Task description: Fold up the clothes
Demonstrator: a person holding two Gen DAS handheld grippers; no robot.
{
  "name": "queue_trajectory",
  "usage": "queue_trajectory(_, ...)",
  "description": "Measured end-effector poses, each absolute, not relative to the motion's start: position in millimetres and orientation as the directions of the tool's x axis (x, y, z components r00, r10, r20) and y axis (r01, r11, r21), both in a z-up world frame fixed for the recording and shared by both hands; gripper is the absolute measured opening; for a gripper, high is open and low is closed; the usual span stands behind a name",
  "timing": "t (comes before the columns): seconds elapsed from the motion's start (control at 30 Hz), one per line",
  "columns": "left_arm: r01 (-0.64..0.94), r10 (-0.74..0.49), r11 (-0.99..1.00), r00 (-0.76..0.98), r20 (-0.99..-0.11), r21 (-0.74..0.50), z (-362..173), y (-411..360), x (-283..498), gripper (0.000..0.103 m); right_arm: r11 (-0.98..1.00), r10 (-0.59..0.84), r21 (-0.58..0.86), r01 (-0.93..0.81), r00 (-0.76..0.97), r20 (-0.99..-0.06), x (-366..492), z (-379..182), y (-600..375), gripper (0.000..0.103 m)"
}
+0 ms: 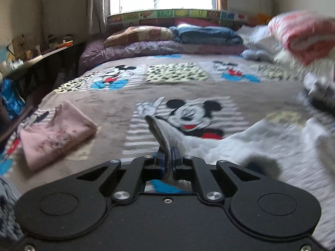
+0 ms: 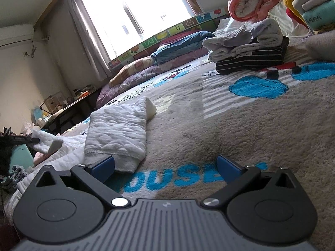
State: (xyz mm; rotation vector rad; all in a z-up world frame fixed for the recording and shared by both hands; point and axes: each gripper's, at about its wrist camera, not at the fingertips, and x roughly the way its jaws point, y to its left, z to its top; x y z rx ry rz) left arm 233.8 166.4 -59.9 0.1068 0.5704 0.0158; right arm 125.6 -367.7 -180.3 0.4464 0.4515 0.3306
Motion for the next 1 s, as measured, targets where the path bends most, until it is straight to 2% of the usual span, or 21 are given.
queue_trajectory(0.1,0.014,0.072,0.988,0.839,-0.539,0.154,-72.0,173.5,245.9,0.004,0.852,0.4,0.481,-0.207,0.85,-0.343,125.7,-180.4,-367.5,0.103)
queue_trajectory(0.43,-0.017,0.113,0.984,0.833,-0.542,0.179,-92.0,189.6,281.4,0.004,0.846,0.407,0.49,-0.212,0.849,-0.337,126.4,-181.5,-368.5,0.103)
queue_trajectory(0.8,-0.123,0.114,0.992,0.765,-0.634,0.03,-128.5,216.3,295.3,0.004,0.836,0.417,0.503,-0.218,0.849,-0.325,127.2,-182.6,-370.0,0.103)
queue_trajectory(0.87,-0.139,0.115,0.99,0.761,-0.638,0.012,-131.5,218.4,296.2,0.006,0.835,0.418,0.505,-0.219,0.849,-0.324,127.3,-182.9,-370.2,0.103)
queue_trajectory(1.0,-0.185,0.108,0.982,0.748,-0.655,-0.049,-133.9,228.4,299.0,0.017,0.834,0.418,0.507,-0.219,0.849,-0.323,128.0,-183.2,-370.4,0.103)
